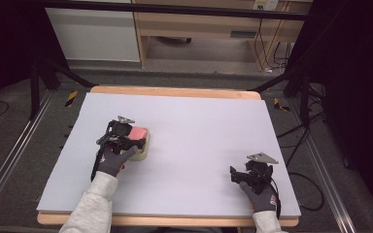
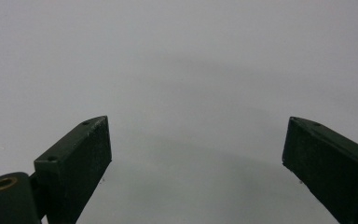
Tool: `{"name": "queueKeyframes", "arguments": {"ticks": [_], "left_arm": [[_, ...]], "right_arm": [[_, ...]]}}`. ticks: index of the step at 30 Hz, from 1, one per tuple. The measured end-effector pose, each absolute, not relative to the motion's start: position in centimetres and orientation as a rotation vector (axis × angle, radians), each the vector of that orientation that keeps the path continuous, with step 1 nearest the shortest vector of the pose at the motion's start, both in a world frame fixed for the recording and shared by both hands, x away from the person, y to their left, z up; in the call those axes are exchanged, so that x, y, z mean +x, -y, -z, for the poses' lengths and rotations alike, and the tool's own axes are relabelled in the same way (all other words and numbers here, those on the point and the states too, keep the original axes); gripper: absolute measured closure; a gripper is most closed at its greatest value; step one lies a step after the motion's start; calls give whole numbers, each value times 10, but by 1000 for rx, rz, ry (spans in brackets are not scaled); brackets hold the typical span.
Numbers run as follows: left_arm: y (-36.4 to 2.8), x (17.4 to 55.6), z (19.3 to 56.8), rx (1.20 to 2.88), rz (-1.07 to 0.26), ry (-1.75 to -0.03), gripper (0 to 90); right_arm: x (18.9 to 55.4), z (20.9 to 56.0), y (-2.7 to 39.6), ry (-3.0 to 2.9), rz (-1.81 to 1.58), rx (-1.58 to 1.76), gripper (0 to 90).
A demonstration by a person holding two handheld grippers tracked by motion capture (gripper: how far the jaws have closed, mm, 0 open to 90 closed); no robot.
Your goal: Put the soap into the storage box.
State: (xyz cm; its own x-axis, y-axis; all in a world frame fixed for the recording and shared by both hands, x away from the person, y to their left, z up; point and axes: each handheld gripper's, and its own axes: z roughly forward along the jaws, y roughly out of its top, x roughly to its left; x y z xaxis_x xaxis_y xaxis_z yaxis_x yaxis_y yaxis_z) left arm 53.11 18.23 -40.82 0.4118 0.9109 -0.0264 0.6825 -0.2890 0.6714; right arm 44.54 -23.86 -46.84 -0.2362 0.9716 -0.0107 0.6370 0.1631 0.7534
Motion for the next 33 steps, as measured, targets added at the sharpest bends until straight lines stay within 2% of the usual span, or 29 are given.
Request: {"name": "queueKeyframes", "arguments": {"ticks": [33], "left_arm": [[-185,553,439,2085,-455,-1432,374]], "right_arm": [[446,469,238,-1947,-874,1519,81]]}}
